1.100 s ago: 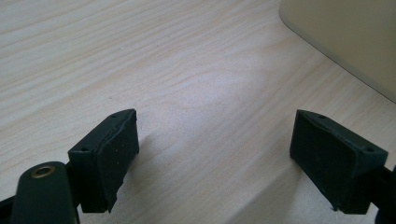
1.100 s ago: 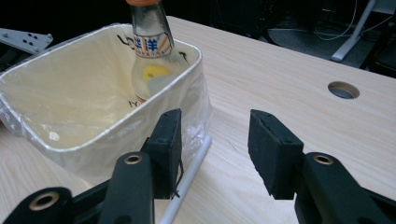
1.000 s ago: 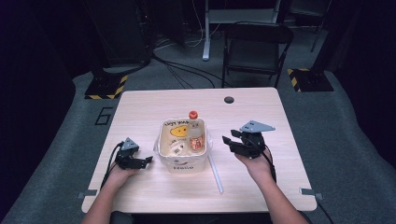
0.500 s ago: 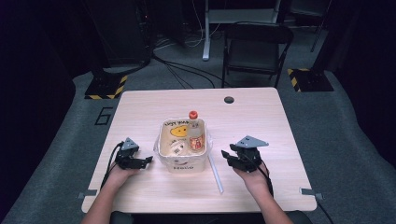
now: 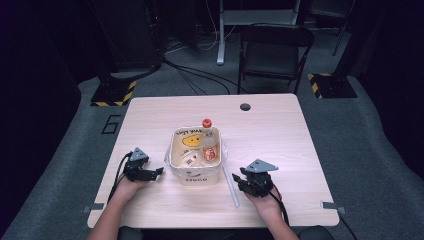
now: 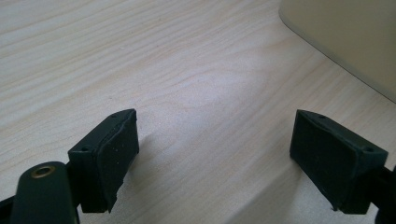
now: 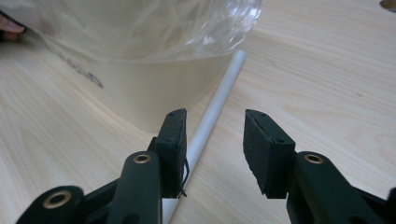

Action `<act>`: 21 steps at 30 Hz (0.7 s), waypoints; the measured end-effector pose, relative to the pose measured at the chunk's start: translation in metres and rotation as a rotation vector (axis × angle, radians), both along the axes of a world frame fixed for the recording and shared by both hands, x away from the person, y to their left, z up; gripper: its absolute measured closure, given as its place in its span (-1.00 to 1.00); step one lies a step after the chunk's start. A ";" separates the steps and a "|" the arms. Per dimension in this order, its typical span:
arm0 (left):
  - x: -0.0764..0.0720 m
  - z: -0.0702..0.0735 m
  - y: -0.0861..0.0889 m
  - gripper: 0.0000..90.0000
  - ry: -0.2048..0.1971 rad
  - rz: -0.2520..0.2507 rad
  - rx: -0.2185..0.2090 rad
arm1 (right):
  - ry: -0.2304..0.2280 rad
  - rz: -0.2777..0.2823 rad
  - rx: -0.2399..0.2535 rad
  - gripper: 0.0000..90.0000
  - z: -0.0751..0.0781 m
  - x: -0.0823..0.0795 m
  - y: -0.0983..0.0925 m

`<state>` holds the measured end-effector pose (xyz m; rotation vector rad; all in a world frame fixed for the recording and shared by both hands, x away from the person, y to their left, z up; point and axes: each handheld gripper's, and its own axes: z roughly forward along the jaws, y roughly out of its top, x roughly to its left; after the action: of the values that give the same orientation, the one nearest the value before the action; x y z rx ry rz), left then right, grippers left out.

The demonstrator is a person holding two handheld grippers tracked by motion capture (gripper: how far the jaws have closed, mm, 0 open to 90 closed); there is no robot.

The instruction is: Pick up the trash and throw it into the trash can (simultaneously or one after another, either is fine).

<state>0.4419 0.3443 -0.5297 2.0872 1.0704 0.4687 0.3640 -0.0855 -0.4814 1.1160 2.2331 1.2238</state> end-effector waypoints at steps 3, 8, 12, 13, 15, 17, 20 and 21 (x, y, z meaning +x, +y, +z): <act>0.000 0.000 0.000 -0.66 0.000 0.000 -0.001 | 0.009 0.008 -0.006 0.32 -0.006 -0.003 0.004; 0.000 0.000 0.000 -0.66 0.000 0.000 -0.001 | 0.015 0.025 -0.024 0.36 -0.014 -0.007 0.009; 0.000 0.000 0.000 -0.66 0.000 0.000 0.000 | 0.023 0.033 -0.027 0.39 -0.018 -0.009 0.012; 0.000 0.000 0.000 -0.66 0.000 0.001 -0.001 | 0.020 0.037 -0.032 0.39 -0.019 -0.010 0.012; 0.000 0.000 0.000 -0.66 0.000 0.000 0.000 | 0.026 0.042 -0.037 0.39 -0.021 -0.010 0.014; 0.000 0.000 0.000 -0.66 0.000 0.000 0.000 | 0.034 0.046 -0.038 0.39 -0.024 -0.010 0.016; 0.000 0.000 0.000 -0.66 0.005 -0.002 0.003 | 0.044 0.052 -0.045 0.40 -0.027 -0.010 0.019; 0.000 0.000 0.000 -0.66 0.004 -0.001 0.003 | 0.047 0.052 -0.047 0.40 -0.027 -0.010 0.020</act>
<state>0.4418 0.3444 -0.5294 2.0918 1.0714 0.4655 0.3541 -0.0654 -0.5088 1.0860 2.3275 1.1705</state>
